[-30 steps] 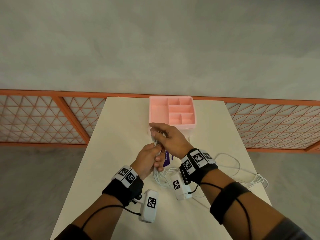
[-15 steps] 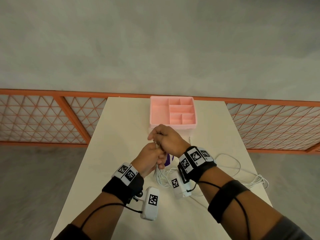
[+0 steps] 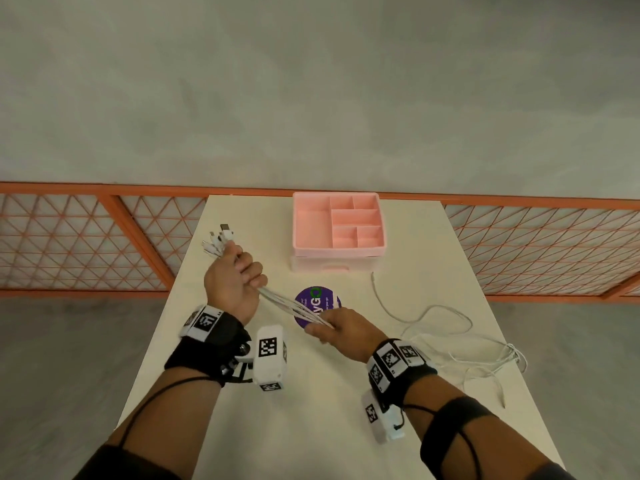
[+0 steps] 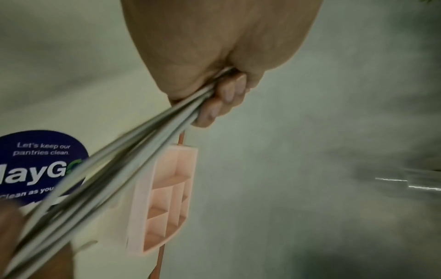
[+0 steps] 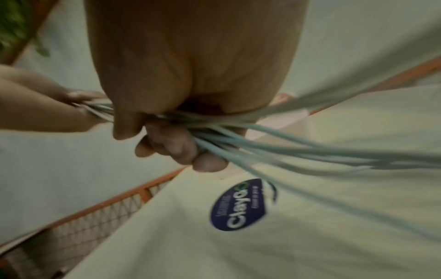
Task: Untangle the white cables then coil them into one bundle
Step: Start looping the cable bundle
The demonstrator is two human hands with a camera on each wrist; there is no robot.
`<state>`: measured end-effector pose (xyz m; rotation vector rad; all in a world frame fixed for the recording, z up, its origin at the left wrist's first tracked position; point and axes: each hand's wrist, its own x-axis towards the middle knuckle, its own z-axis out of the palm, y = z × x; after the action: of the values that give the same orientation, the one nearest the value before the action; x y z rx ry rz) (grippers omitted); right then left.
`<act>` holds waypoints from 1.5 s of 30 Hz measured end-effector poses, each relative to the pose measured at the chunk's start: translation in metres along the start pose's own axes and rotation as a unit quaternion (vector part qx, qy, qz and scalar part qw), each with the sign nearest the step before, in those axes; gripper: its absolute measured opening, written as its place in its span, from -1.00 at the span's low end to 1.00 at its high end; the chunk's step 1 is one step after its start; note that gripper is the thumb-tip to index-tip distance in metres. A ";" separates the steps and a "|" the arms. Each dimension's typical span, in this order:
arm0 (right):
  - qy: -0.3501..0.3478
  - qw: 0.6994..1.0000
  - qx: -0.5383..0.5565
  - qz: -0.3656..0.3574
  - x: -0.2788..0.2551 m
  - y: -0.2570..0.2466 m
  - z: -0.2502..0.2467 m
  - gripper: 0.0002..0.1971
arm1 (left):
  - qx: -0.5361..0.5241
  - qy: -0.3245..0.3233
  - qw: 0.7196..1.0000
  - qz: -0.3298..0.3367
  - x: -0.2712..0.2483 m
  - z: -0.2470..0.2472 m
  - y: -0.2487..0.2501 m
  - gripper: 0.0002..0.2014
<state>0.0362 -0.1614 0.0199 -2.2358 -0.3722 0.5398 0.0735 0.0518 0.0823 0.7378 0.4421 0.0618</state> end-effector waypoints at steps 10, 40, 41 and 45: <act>0.031 0.961 -0.185 0.205 -0.054 0.099 -0.079 -0.54 | -0.022 0.025 0.996 0.079 0.010 0.003 0.045 -0.66; 0.153 0.874 -0.209 0.411 -0.128 0.215 -0.118 -0.59 | 0.047 0.027 0.997 -0.047 0.008 -0.018 -0.008 -0.63; 0.106 0.880 -0.209 0.413 -0.124 0.213 -0.112 -0.55 | 0.049 0.027 0.997 -0.046 0.008 -0.019 -0.007 -0.63; -0.046 0.901 -0.192 0.388 -0.096 0.192 -0.098 -0.23 | 0.058 0.027 0.997 -0.050 0.007 -0.019 -0.009 -0.62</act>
<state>0.0180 -0.3881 -0.0423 -2.7146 0.4459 1.0566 0.0713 0.0589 0.0609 0.8288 0.5369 -0.0382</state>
